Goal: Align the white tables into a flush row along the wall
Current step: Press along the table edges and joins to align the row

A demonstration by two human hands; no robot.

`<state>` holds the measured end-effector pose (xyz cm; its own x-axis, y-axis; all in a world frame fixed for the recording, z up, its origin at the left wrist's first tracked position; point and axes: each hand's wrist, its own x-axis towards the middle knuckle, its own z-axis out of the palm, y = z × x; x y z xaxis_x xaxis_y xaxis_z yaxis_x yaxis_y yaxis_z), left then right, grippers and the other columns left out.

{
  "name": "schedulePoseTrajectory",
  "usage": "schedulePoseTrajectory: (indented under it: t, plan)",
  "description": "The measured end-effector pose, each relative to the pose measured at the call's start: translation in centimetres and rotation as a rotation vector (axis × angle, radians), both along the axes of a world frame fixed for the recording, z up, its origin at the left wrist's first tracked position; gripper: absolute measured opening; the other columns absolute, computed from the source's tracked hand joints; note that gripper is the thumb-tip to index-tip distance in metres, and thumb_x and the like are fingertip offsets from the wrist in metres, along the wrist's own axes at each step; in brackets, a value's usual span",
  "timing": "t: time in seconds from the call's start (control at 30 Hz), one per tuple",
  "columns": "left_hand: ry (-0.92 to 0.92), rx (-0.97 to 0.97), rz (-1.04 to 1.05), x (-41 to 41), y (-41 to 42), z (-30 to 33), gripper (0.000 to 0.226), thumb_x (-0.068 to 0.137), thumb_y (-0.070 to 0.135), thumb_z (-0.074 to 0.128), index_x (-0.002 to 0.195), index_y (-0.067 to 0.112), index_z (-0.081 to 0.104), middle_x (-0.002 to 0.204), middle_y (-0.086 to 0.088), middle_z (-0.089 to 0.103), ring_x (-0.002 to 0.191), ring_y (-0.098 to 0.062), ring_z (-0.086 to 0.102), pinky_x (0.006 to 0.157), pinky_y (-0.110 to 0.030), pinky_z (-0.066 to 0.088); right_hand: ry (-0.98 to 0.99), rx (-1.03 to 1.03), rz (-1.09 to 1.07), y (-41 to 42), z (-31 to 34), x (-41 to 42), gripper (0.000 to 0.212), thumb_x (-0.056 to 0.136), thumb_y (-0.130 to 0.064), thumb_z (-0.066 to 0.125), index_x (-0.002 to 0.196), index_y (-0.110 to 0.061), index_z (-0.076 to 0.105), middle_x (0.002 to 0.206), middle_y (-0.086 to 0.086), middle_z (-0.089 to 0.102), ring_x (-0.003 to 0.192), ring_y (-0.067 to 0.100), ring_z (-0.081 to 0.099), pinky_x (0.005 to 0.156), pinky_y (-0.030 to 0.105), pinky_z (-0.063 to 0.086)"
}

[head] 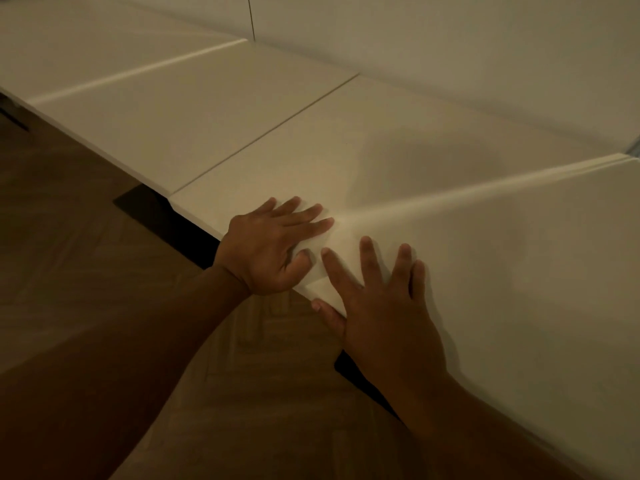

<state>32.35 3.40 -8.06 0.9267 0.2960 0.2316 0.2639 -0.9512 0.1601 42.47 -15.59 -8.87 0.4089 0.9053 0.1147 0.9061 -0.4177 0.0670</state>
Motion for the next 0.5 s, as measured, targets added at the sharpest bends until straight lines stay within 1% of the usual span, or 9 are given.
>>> schedulePoseTrajectory:
  t: [0.23,0.4,0.5]
  plan:
    - [-0.002,-0.014,-0.003,-0.12,-0.17,0.29,0.061,0.089,0.047,0.035,0.143,0.025,0.057,0.146,-0.006,0.056,0.135,-0.034,0.051,0.11,-0.056,0.043,0.027,-0.009,-0.019,0.03,0.39,-0.28,0.073,0.097,-0.067,0.005,0.157,-0.032,0.025,0.158,0.026,0.03,0.134,0.067,0.027,0.107,0.074,0.028]
    - [-0.012,-0.014,-0.007,0.07,-0.15,0.33,0.061,0.089,0.045,0.037,0.142,0.025,0.058,0.146,-0.005,0.056,0.136,-0.033,0.051,0.108,-0.057,0.045,0.024,-0.019,-0.024,0.02,0.38,-0.22,0.07,0.097,-0.067,0.011,0.156,-0.032,0.026,0.158,0.026,0.03,0.135,0.067,0.026,0.108,0.075,0.026]
    - [-0.014,-0.016,-0.004,0.09,0.05,0.06,0.061,0.089,0.046,0.037,0.143,0.027,0.057,0.147,-0.003,0.054,0.138,-0.03,0.049,0.11,-0.055,0.043,0.042,-0.015,-0.026,0.02,0.39,-0.25,0.07,0.098,-0.069,0.015,0.157,-0.032,0.026,0.159,0.025,0.028,0.136,0.066,0.024,0.108,0.075,0.025]
